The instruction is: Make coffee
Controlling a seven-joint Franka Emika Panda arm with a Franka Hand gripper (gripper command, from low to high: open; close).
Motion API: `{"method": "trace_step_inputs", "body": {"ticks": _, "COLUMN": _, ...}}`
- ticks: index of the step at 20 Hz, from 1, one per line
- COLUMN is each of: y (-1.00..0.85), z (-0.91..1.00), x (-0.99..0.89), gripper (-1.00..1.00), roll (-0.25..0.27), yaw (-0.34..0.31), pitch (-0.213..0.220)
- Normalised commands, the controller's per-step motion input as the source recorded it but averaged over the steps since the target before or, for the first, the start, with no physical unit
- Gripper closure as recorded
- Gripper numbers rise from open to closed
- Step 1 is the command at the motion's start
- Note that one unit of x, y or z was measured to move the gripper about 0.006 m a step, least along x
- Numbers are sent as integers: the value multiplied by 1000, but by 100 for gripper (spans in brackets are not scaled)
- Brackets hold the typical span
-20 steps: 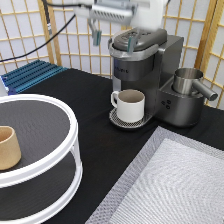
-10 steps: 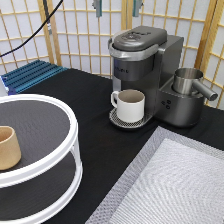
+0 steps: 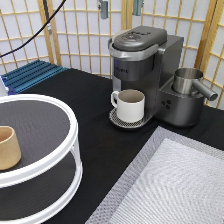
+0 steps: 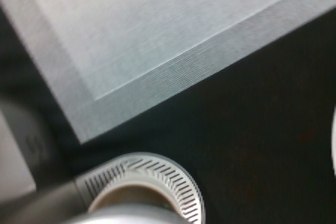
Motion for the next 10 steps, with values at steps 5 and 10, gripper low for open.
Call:
{"method": "trace_step_inputs", "body": {"ticks": 5, "y": 66, "z": -211, "x": -41, "gripper": -100, "roll": 36, "yaw": 347, "pitch": 3}}
{"method": "trace_step_inputs", "body": {"ticks": 10, "y": 215, "z": -137, "x": 0, "gripper": -100, "roll": 6, "yaw": 215, "pitch": 0}}
